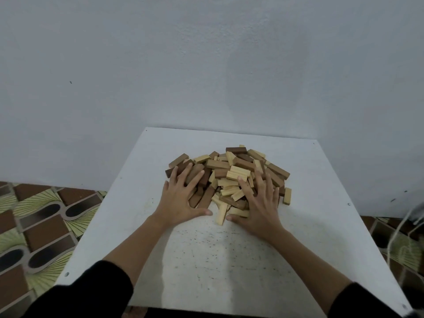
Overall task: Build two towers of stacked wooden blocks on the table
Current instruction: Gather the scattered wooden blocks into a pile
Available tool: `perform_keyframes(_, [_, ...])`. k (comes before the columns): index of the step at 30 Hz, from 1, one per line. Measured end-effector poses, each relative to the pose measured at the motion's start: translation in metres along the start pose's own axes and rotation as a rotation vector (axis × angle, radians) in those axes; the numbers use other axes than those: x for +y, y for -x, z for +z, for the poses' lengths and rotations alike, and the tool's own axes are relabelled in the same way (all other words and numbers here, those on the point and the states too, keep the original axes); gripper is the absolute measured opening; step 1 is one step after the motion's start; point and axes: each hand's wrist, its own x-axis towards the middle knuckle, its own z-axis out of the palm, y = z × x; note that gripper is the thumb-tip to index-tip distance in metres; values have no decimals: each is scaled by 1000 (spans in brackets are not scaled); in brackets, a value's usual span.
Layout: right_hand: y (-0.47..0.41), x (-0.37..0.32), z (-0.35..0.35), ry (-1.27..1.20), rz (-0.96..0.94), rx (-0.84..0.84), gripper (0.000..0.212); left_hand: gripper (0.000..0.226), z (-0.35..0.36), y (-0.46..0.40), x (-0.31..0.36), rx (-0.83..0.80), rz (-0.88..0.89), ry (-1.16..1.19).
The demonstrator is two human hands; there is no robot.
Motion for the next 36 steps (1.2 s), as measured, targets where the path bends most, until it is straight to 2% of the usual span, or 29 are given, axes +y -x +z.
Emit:
perform_keyframes(4, [-4, 0, 4, 44, -5, 9, 92, 111, 4, -4, 4, 23, 7, -31])
perform_keyframes(12, [-14, 5, 8, 68, 0, 21, 87, 110, 9, -22, -2, 9, 39, -32])
perform_keyframes(28, [-35, 16, 6, 101, 41, -48, 89, 109, 11, -47, -4, -27, 54, -47])
perform_keyframes(32, [-34, 16, -1, 110, 71, -54, 93, 107, 4, -43, 2, 55, 75, -82])
perform_keyframes(36, [-23, 24, -19, 24, 124, 25, 75, 88, -2, -29, 17, 162, 130, 57])
